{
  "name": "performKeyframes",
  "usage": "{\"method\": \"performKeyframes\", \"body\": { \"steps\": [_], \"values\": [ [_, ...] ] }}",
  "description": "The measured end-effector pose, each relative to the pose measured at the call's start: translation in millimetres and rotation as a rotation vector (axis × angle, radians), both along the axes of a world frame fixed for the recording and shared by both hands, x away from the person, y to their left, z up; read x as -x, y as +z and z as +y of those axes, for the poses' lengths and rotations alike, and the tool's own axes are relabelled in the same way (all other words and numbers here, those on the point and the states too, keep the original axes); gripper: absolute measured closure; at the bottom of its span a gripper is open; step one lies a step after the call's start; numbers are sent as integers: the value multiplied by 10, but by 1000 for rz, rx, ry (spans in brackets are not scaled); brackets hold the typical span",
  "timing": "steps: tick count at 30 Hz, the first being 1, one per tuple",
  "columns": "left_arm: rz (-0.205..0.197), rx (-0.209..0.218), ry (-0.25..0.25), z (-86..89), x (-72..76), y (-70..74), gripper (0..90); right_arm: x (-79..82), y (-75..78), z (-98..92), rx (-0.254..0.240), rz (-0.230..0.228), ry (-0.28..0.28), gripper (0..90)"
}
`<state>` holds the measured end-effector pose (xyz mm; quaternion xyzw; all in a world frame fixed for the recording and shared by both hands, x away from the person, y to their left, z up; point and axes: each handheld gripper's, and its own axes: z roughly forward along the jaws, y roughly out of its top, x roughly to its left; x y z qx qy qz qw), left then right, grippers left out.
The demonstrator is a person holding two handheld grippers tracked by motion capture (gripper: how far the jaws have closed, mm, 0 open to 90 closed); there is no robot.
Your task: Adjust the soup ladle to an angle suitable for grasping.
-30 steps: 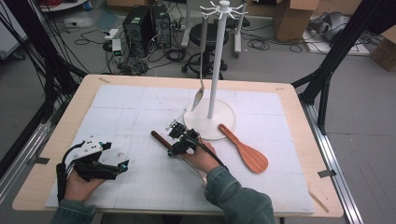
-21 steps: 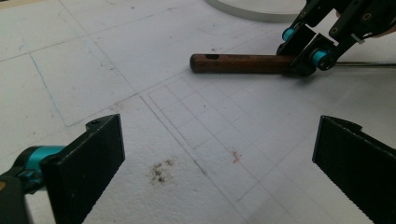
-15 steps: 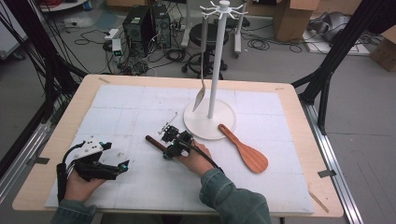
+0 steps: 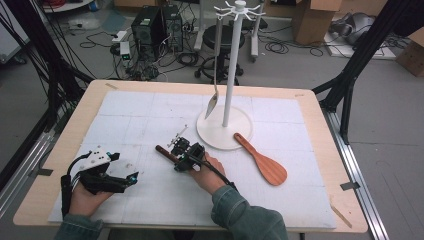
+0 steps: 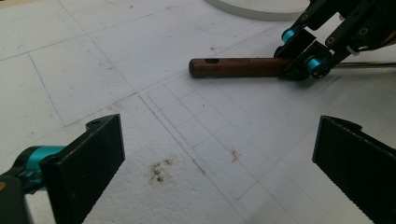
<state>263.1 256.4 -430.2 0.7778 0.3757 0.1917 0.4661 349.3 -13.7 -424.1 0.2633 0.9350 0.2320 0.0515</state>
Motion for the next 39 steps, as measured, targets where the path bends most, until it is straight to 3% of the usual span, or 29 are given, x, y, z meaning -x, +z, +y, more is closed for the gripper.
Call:
{"method": "performKeyframes", "body": {
  "steps": [4,7,13,22,26,31,35,39],
  "values": [
    [0,-3,0,3,-3,-1,28,-31,-3,-31,-37,31,-19,725],
    [1,-7,-1,5,-6,-2,28,-28,4,-34,-45,40,7,733],
    [0,-6,-1,5,-5,-2,29,49,14,22,-22,22,60,733],
    [1,-7,-2,2,1,-4,29,124,-11,42,2,-31,68,715],
    [1,-7,-4,-1,2,-3,28,132,-39,-2,-41,-36,63,725],
    [14,2,-7,2,-6,-3,29,122,-34,-16,-51,-26,58,733],
    [29,15,-7,1,-19,0,29,114,-14,-42,-82,3,73,734],
    [40,17,-13,2,-29,1,30,167,39,-56,-101,-14,93,734]
  ]
}}
